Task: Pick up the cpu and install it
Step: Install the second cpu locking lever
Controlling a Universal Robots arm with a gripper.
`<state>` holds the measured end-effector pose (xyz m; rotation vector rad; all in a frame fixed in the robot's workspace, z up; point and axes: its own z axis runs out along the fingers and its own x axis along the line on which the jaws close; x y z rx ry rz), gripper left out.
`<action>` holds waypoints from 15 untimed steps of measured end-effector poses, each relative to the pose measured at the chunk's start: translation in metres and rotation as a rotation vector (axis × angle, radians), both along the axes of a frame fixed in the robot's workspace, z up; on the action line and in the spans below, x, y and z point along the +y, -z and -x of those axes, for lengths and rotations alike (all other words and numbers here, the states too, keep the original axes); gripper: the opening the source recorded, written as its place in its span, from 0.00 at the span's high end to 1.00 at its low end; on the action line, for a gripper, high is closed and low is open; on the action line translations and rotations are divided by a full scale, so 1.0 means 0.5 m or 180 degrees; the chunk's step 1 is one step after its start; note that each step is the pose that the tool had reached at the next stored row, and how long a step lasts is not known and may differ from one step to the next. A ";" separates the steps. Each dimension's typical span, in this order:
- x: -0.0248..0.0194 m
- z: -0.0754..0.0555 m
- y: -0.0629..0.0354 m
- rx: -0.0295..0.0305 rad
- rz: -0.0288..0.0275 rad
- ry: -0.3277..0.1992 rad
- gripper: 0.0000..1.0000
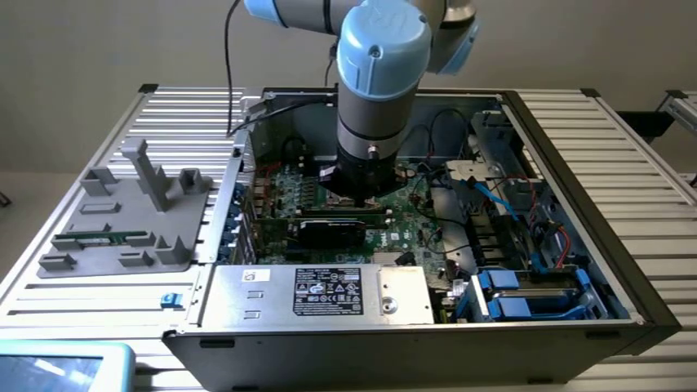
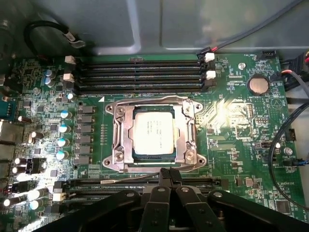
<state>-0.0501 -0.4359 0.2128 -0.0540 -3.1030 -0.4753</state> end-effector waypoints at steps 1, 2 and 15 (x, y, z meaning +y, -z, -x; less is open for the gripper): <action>-0.0031 0.000 0.000 0.0000 -0.0020 0.0000 0.91; -0.0036 0.000 0.000 0.0000 -0.0034 0.0000 0.91; -0.0088 0.000 0.001 0.0000 -0.0207 0.0000 0.91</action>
